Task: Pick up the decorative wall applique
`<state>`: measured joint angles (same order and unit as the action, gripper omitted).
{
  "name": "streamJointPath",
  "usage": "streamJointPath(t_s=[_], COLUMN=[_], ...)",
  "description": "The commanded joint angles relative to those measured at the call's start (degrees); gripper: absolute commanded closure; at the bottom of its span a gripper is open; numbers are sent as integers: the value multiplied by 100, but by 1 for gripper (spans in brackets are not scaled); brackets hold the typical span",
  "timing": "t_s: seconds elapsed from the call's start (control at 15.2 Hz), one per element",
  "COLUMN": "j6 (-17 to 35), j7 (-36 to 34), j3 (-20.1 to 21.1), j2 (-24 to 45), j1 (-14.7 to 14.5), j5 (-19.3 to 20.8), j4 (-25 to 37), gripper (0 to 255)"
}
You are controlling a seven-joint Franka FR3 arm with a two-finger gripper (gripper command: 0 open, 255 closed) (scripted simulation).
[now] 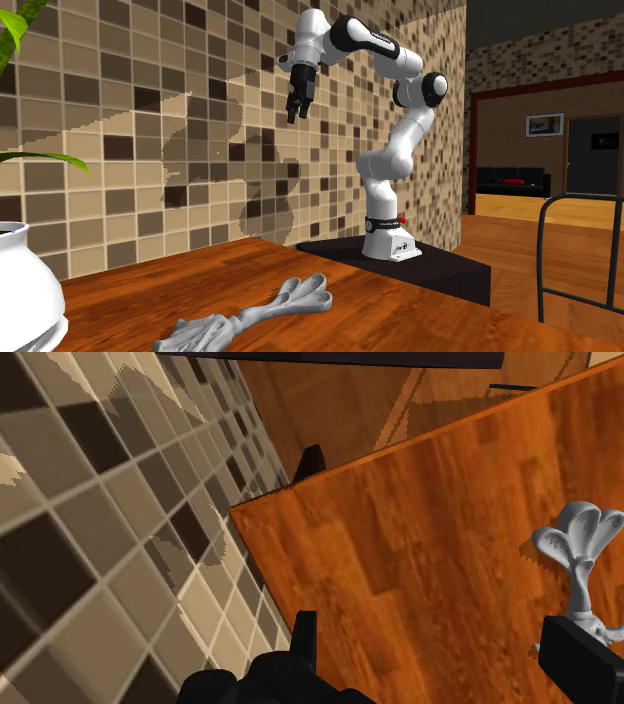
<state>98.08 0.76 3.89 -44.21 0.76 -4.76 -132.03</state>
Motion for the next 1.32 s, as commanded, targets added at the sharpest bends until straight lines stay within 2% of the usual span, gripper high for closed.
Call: streamJointPath(t_s=[0.0, 0.73, 1.25], j6=[0, 1582, 2598], j7=[0, -637, -1266], j3=[0, 1004, 1741], j2=[0, 1370, 2781], j1=[0, -285, -355], j5=[0, -201, 82], j4=[0, -249, 70], gripper=[0, 0, 0])
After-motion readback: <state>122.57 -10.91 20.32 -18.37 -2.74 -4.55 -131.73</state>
